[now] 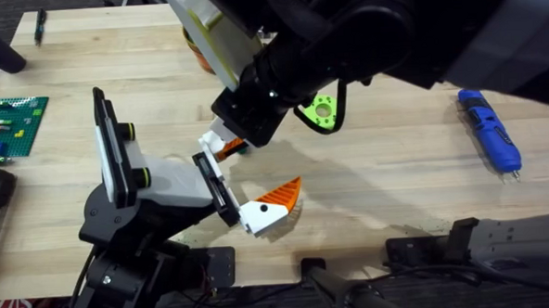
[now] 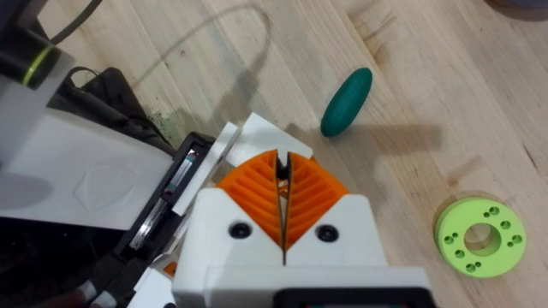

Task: Pick up the gripper from the table and insert it into the empty holder that is missing its gripper. Then pick up a screw, insert it into the mounting hole, and use the screwdriver to tighten it. Finally, clean up the table by picking up the vegetable and placing it into the bucket.

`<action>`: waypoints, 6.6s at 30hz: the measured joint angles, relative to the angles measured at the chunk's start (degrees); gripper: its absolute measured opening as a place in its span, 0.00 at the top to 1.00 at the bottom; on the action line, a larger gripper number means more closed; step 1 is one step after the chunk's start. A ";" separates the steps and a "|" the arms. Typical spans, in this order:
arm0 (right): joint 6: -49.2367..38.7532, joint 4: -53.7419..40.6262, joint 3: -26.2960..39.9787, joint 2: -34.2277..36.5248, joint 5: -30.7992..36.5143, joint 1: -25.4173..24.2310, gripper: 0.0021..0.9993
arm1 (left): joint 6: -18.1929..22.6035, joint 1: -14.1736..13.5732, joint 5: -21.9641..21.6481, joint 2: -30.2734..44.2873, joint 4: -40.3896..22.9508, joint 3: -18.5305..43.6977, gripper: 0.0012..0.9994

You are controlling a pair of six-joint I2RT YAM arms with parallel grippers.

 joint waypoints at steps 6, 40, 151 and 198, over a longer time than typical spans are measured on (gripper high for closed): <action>0.08 0.16 0.00 -0.01 0.05 -0.05 0.99 | -0.60 0.00 0.00 0.00 0.06 0.00 0.01; -0.80 0.39 0.00 -0.42 0.05 1.78 0.99 | -0.56 0.00 0.00 0.00 0.10 0.00 0.01; -2.73 2.35 0.00 2.00 1.34 1.72 0.99 | -1.84 0.04 -0.89 0.00 0.08 0.00 0.01; -2.73 1.90 0.00 3.08 1.14 1.72 0.99 | -1.48 0.04 -0.22 0.00 0.08 0.00 0.01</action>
